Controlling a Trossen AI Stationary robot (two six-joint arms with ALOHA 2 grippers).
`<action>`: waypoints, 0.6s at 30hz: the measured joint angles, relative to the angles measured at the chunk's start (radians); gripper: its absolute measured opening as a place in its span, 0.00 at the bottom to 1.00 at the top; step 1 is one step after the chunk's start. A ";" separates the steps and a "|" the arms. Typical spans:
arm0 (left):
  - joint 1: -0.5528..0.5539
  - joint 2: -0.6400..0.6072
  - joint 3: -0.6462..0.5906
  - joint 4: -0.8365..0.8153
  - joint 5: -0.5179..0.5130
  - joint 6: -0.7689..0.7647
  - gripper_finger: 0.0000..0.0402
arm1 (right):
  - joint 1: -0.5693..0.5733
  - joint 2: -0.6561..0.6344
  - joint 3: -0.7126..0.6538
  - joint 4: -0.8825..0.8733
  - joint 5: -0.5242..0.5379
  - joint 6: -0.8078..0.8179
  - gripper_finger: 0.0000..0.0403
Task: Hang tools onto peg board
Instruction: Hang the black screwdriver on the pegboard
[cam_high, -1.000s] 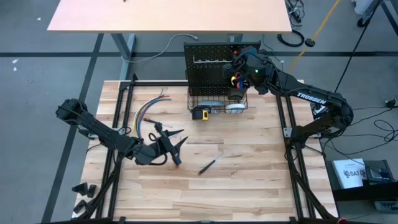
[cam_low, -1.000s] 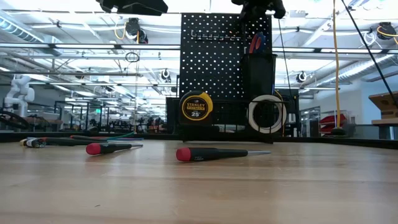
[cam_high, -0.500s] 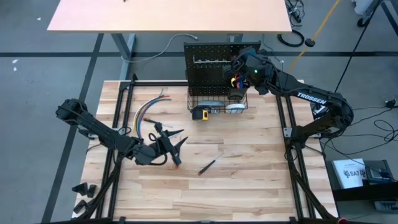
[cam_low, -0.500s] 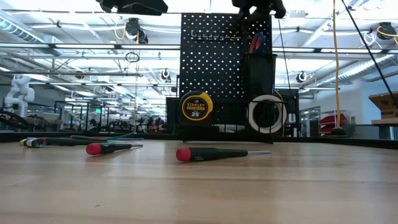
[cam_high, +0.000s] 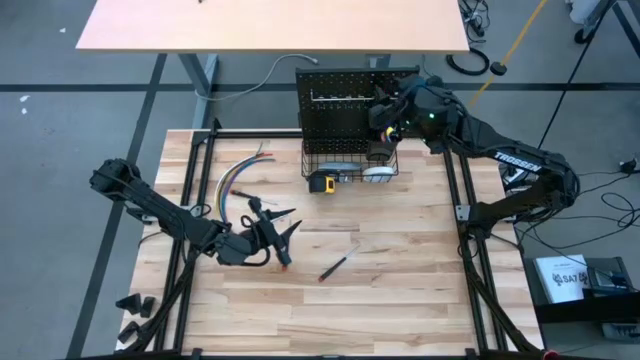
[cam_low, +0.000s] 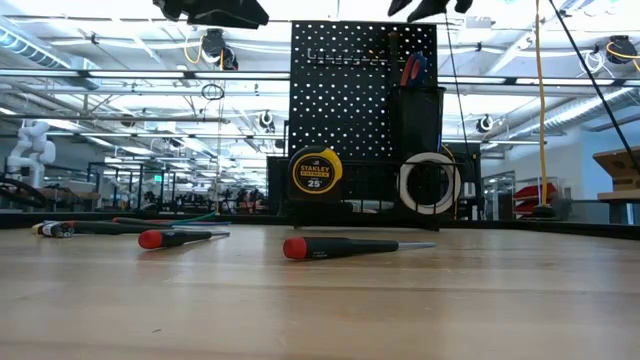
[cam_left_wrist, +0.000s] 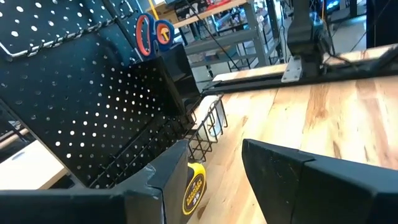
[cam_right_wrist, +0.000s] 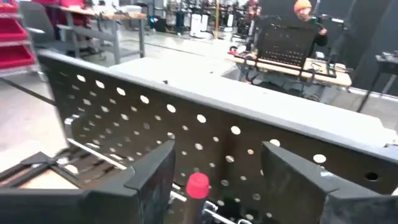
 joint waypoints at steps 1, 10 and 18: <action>0.000 0.000 0.000 -0.010 0.001 -0.004 0.40 | 0.010 -0.009 0.000 -0.001 -0.002 0.001 0.56; 0.055 0.009 0.000 -0.153 0.720 -0.058 0.40 | 0.145 -0.029 0.000 -0.041 -0.499 0.016 0.56; 0.083 0.054 0.000 -0.190 0.794 -0.112 0.40 | 0.355 0.068 0.001 -0.329 -0.813 0.034 0.56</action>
